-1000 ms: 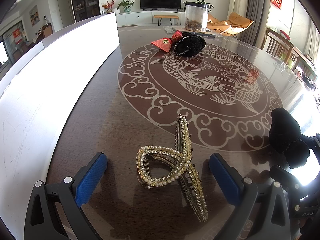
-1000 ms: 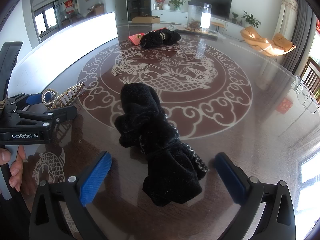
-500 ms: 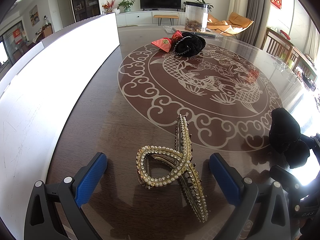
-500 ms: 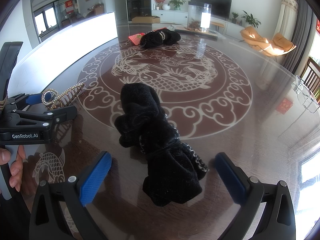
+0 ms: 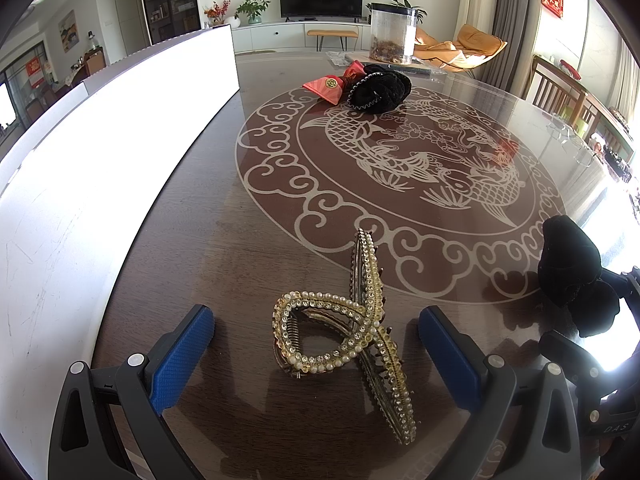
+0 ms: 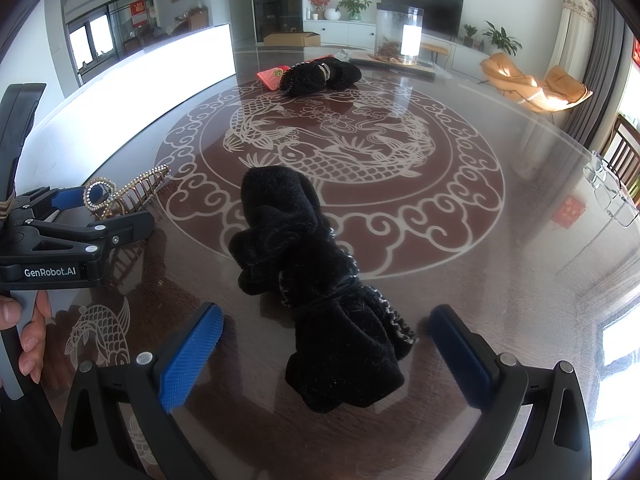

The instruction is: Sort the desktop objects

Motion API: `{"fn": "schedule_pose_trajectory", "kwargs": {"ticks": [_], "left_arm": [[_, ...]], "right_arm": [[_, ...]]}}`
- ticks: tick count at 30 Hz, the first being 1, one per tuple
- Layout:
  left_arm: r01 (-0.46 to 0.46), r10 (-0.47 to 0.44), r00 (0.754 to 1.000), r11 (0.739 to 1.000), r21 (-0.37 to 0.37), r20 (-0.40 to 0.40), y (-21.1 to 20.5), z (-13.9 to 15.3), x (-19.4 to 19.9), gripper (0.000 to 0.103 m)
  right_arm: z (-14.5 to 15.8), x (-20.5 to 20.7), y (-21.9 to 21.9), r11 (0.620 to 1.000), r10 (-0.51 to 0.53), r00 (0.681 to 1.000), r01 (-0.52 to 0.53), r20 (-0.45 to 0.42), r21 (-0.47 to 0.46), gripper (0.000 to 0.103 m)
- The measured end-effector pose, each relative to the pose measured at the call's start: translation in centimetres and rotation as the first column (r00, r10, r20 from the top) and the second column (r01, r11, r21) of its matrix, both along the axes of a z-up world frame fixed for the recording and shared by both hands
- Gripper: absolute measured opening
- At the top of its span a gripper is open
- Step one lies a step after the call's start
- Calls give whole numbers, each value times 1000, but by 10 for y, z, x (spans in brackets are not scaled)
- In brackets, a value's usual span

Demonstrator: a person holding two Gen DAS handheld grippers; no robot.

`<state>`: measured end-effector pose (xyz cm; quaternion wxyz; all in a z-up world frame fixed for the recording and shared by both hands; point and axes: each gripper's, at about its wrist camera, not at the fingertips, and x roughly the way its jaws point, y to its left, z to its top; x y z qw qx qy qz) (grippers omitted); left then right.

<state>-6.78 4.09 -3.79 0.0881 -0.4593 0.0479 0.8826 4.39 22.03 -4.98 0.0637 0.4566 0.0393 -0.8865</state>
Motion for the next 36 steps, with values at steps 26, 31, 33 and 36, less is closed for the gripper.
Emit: {"fn": "schedule_pose_trajectory", "kwargs": {"ticks": [26, 31, 33, 36], "left_arm": [[-46, 49, 998, 996, 80, -29, -16, 7, 2, 103], [-107, 108, 994, 926, 362, 18, -57, 14, 5, 103], [-108, 106, 994, 908, 405, 28, -63, 14, 5, 103], [-100, 100, 995, 899, 426, 22, -63, 16, 6, 103]], "right_arm": [[0, -1, 0, 1000, 0, 1000, 0, 0, 0, 103], [0, -1, 1, 1000, 0, 1000, 0, 0, -1, 103], [0, -1, 1, 1000, 0, 1000, 0, 0, -1, 103], [0, -1, 1, 1000, -1, 1000, 1, 0, -1, 103]]}}
